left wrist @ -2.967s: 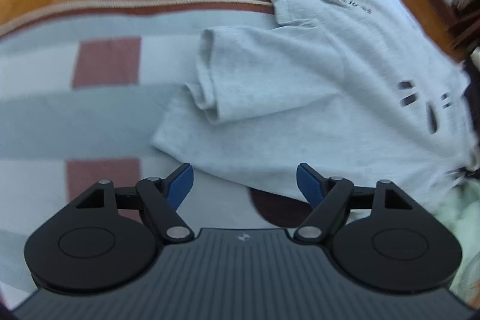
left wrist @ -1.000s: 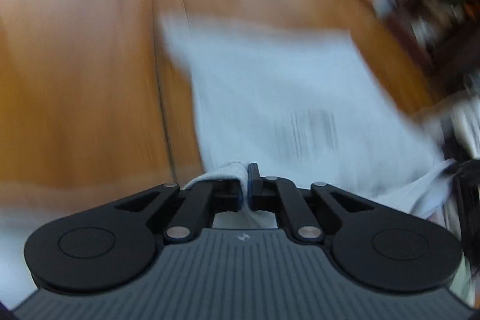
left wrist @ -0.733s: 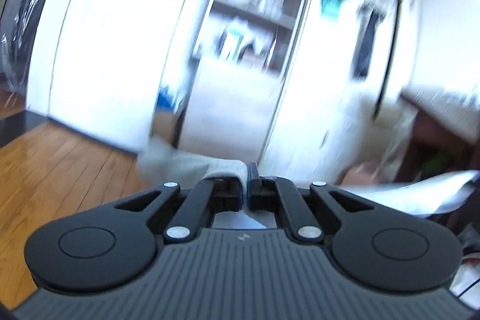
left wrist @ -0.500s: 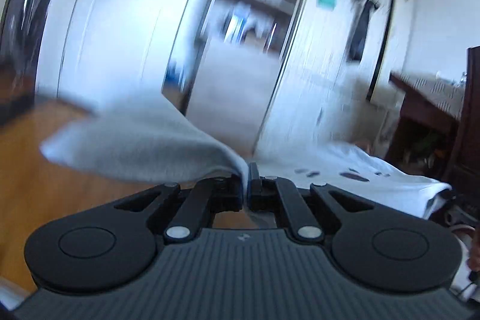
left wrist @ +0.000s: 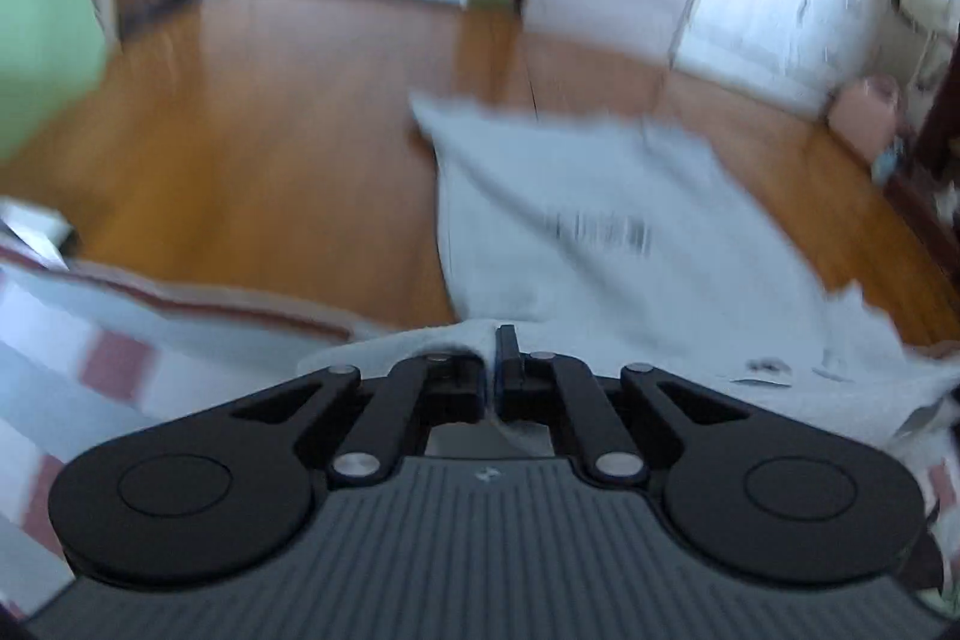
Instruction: Fold clothes
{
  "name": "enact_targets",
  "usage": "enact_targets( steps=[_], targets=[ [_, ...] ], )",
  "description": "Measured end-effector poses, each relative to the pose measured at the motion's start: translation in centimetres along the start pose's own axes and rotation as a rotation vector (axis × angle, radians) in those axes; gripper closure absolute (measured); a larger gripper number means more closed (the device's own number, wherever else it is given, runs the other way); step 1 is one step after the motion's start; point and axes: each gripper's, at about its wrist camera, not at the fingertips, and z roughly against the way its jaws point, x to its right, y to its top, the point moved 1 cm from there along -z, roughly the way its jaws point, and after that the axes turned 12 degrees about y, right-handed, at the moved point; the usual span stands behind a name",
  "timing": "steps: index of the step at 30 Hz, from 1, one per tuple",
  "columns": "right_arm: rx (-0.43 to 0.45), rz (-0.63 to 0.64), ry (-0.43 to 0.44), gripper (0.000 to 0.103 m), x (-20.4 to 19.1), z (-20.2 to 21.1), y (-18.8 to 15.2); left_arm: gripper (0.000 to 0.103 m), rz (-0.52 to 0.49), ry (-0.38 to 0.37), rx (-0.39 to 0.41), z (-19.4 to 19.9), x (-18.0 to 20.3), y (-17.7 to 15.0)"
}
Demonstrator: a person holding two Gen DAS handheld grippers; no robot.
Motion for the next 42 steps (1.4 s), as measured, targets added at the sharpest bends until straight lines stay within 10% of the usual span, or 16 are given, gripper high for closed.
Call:
enact_targets(
  steps=[8, 14, 21, 29, 36, 39, 41, 42],
  targets=[
    [-0.312, 0.097, 0.093, 0.098, -3.1, -3.6, -5.2, 0.100, 0.141, 0.081, -0.389, -6.4, -5.5, -4.5],
    [-0.291, -0.058, 0.195, 0.098, -1.5, -3.3, -5.4, 0.099, 0.035, 0.150, -0.296, -5.4, -4.1, -2.7],
    [-0.373, 0.035, 0.181, 0.096, -2.0, -4.1, -7.4, 0.063, -0.340, 0.217, -0.422, -6.8, -0.5, -6.3],
    [-0.327, 0.120, 0.065, 0.062, -3.4, -3.3, -8.0, 0.042, -0.407, -0.051, -0.139, -0.4, 5.2, -4.6],
    [-0.223, -0.182, 0.161, 0.056, 0.6, -1.6, -6.7, 0.037, -0.513, -0.443, -0.320, -0.1, 11.2, -8.4],
    [-0.181, -0.272, 0.228, 0.060, 1.5, -1.5, -6.1, 0.037, -0.632, -0.384, -0.411, -1.4, 13.6, -11.2],
    [-0.156, -0.254, 0.265, 0.097, 1.4, -1.5, -5.5, 0.051, -0.704, -0.295, -0.462, -2.9, 14.4, -12.4],
    [-0.144, -0.245, 0.284, 0.097, 1.4, -1.5, -5.2, 0.061, -0.713, -0.273, -0.459, -3.2, 14.3, -12.5]
  ],
)
